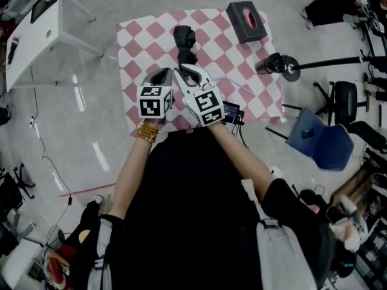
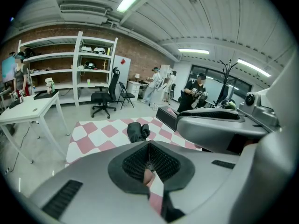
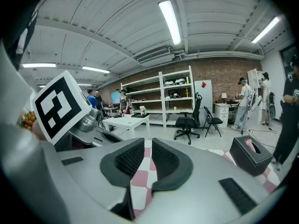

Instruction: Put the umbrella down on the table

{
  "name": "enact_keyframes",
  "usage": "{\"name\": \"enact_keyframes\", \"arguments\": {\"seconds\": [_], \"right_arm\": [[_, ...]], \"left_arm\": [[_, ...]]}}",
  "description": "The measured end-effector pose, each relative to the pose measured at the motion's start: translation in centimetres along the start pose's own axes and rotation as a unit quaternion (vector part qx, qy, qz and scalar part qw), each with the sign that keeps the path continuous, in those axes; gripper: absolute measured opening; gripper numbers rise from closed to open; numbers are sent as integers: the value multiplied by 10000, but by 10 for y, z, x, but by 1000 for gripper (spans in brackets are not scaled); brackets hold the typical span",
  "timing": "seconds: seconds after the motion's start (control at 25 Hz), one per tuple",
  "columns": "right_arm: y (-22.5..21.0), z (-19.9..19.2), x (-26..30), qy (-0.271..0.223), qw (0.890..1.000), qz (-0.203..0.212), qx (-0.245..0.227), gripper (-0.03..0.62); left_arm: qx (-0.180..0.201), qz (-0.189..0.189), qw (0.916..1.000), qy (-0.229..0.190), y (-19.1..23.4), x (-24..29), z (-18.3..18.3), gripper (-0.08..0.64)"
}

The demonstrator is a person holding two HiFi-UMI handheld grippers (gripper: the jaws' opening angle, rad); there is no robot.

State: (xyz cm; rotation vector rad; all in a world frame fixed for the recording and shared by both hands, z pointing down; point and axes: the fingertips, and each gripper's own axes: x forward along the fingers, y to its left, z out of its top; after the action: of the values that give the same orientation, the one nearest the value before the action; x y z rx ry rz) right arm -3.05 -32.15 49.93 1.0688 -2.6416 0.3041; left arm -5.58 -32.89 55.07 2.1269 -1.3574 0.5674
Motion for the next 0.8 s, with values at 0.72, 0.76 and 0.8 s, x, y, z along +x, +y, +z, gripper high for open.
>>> {"name": "enact_keyframes", "arguments": {"seconds": [0.72, 0.76, 0.8], "right_arm": [[8, -9, 0, 63, 10000, 32, 40, 38], [9, -10, 0, 70, 10000, 30, 30, 37], [10, -10, 0, 78, 10000, 29, 20, 35]], "left_arm": [[13, -10, 10000, -29, 1, -4, -3, 15], [12, -10, 10000, -31, 1, -4, -4, 15], [10, -9, 10000, -29, 1, -5, -4, 15]]}}
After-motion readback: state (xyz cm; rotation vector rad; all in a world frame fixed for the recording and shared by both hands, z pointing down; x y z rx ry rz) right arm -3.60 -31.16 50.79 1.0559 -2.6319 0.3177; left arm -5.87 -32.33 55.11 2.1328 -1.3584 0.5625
